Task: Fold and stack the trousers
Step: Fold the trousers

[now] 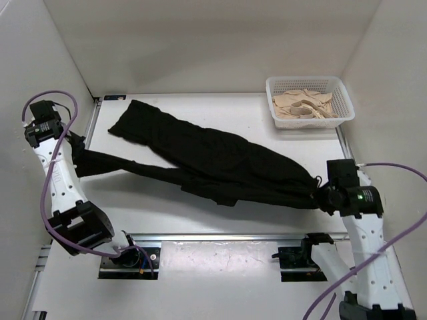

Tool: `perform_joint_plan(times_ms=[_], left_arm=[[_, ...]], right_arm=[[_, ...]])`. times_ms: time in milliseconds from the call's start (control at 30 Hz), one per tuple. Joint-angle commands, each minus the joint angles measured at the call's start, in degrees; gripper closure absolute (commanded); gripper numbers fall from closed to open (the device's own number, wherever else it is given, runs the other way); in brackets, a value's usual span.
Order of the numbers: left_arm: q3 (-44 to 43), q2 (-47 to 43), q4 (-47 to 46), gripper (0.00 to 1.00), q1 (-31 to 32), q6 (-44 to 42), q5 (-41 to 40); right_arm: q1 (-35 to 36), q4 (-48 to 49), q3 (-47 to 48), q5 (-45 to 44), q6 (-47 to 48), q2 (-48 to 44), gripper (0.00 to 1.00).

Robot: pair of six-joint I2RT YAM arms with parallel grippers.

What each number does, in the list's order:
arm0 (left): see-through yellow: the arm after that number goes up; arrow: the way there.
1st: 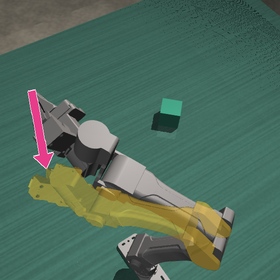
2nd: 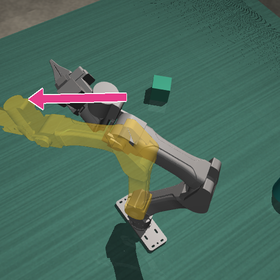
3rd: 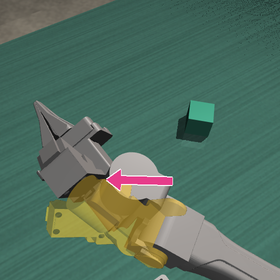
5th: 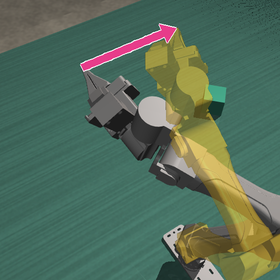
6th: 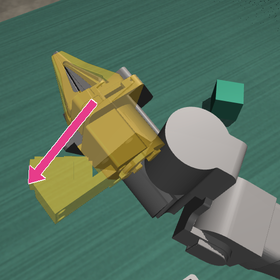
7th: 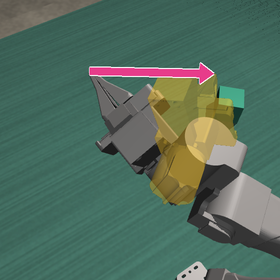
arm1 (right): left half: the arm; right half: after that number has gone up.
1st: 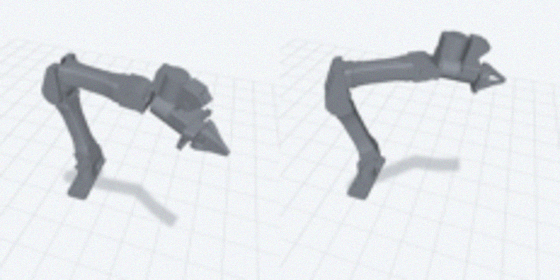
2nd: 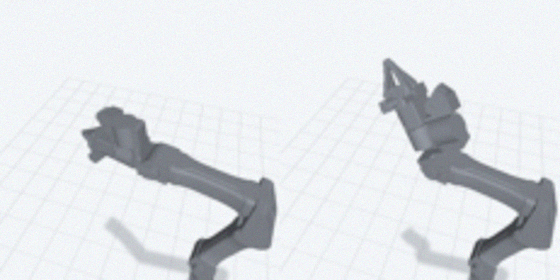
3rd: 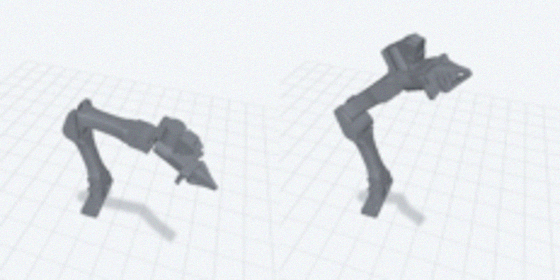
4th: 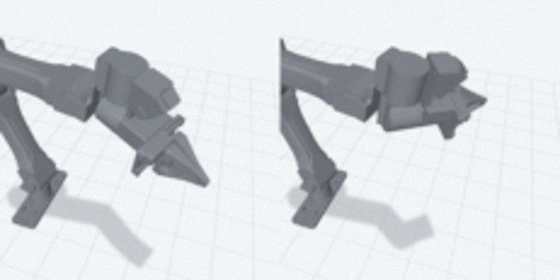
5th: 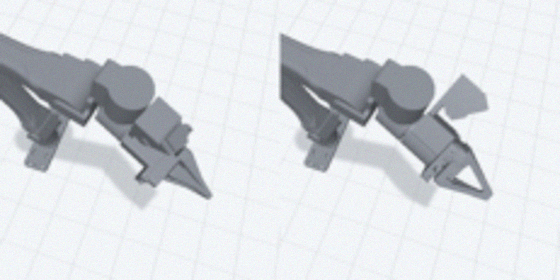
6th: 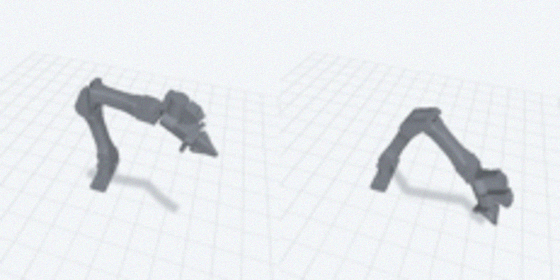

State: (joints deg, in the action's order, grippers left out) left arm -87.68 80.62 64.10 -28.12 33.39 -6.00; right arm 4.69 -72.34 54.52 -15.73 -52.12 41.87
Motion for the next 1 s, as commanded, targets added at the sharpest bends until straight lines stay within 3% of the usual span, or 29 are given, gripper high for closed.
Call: perform_joint_plan(times_ms=[0,233,500,600,967], left_arm=[[0.05,-2.84,-2.3,0.9,0.52,-2.88,0.55],[-15.39,10.33,-2.4,0.9,8.95,-5.61,-3.13],[-43.58,36.14,2.96,0.9,19.14,-5.61,-10.42],[-52.12,41.97,4.11,0.9,20.29,-5.61,-9.39],[-60.67,53.93,-0.98,0.9,20.3,-6.67,-4.28]], right_arm=[[0.15,-8.25,5.06,-6.94,-0.53,-1.7,1.0],[0.15,-2.65,9.81,-12.13,1.75,8.22,1.0],[-0.47,8.7,12.0,-20.74,3.6,22.0,1.0],[-0.47,10.02,14.72,-22.77,4.12,28.08,1.0],[-3.89,16.16,16.41,-25.06,6.33,38.9,1.0]])
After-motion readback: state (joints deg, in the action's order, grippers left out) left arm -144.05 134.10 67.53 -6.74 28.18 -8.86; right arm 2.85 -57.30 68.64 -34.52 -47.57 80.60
